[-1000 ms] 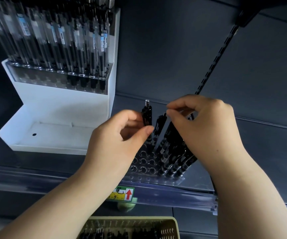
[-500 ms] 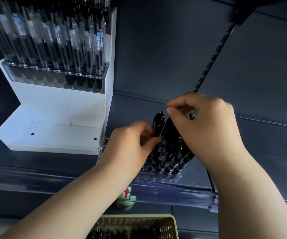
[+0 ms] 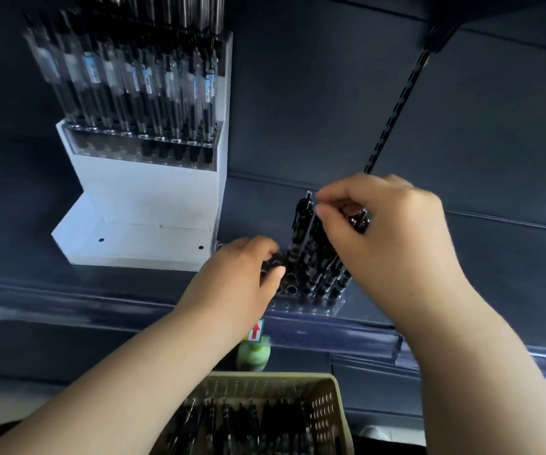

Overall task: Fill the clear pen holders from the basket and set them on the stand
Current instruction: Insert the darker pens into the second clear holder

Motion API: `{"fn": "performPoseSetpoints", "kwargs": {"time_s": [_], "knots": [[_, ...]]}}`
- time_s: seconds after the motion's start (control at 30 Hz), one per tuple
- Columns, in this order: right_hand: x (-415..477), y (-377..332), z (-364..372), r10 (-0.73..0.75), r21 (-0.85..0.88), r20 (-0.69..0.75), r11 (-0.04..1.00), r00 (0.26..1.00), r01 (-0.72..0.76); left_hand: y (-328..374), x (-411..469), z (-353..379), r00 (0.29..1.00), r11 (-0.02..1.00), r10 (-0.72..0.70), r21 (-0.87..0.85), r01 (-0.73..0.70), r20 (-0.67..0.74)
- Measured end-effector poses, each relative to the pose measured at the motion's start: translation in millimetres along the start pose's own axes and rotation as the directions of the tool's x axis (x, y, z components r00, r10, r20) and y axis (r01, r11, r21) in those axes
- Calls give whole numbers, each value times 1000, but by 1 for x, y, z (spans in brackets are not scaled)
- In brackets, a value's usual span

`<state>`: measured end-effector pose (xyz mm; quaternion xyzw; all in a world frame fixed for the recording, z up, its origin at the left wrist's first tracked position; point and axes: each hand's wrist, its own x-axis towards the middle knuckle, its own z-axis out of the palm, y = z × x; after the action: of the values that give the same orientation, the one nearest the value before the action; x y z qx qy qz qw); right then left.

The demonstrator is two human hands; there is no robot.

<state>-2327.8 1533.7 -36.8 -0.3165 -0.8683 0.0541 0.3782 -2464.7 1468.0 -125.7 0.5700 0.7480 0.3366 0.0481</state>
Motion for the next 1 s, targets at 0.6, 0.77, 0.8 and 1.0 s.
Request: {"fn": "performPoseSetpoints", "kwargs": {"time_s": [0.6, 0.77, 0.8, 1.0], "knots": [[-181, -5, 61, 375, -290, 789, 926, 487, -243, -29, -152, 36, 824, 900, -194, 431, -68, 533], [-221, -4, 94, 463, -377, 835, 875, 298, -304, -53, -177, 71, 669, 864, -391, 503, 30, 632], [-227, -4, 101, 468, -386, 838, 871, 279, -304, -58, -179, 79, 642, 866, -415, 496, 61, 645], [-240, -6, 139, 487, -426, 839, 866, 245, -262, -72, -178, 111, 583, 829, -557, 361, 427, 591]]}}
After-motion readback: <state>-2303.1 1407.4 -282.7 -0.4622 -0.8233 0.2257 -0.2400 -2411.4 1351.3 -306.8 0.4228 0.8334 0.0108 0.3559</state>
